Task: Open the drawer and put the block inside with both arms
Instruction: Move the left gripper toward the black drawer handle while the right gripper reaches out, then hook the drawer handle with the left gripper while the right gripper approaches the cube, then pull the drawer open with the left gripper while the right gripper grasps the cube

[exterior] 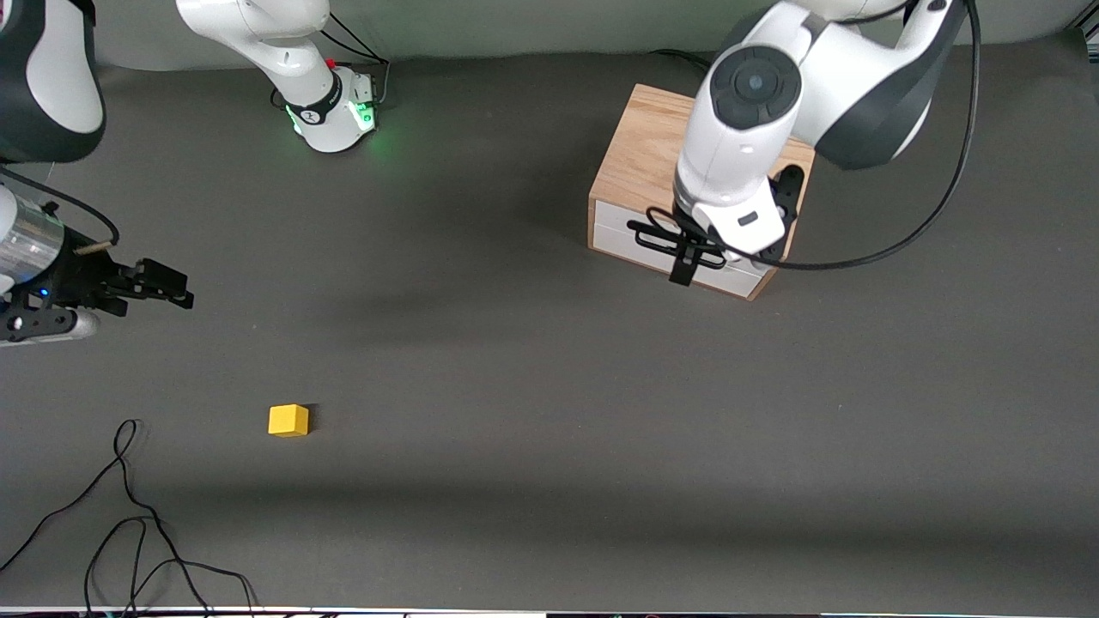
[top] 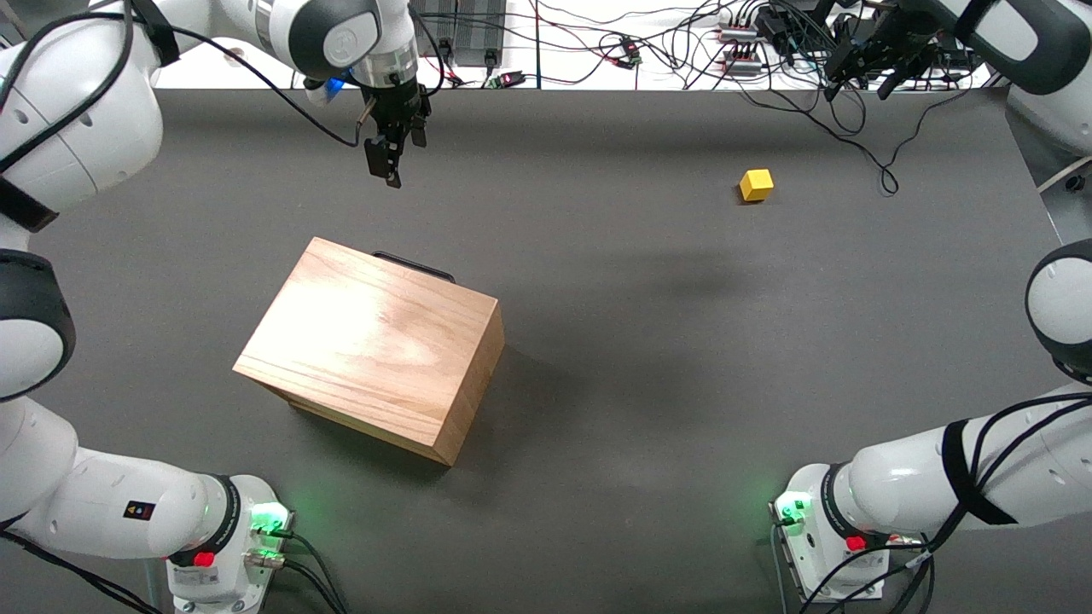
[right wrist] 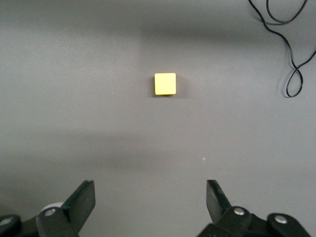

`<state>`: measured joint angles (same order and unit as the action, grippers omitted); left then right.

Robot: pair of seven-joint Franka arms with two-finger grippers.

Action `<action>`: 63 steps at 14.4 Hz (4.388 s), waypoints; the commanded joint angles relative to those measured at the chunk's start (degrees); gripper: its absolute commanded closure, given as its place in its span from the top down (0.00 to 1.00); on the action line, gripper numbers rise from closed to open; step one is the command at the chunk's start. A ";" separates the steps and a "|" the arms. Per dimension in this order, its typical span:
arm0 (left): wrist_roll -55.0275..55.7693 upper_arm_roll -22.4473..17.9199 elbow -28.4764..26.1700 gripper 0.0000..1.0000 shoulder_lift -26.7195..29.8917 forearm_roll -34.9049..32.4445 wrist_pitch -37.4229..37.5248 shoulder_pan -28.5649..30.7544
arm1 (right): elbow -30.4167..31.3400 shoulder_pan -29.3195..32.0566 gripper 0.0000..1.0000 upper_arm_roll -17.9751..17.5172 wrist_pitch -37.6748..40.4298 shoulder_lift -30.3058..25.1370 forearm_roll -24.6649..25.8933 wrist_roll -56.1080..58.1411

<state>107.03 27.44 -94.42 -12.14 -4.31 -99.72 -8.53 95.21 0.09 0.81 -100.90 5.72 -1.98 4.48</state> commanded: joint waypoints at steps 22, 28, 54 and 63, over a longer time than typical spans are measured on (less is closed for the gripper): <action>0.02 0.16 -12.81 1.00 -10.98 -3.25 -13.66 -0.70 | 0.15 -0.62 1.00 0.33 -21.08 17.38 -0.40 0.79; 0.11 0.16 -9.38 1.00 -13.35 -3.25 -13.75 -0.78 | 0.24 -0.71 1.00 0.25 -31.19 26.62 -0.40 0.79; 4.85 -0.72 13.55 1.00 -28.03 -13.79 -21.48 -4.12 | 4.54 -1.85 1.00 0.25 -45.44 34.71 -0.22 1.75; -1.88 0.16 18.74 1.00 -19.96 -12.31 -10.09 -0.71 | 4.54 -1.59 0.62 0.24 -45.44 34.71 -0.13 3.25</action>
<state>109.08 27.52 -75.67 -37.00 -17.35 -115.25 -10.89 99.37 -1.55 1.00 -145.30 40.66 -1.97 6.06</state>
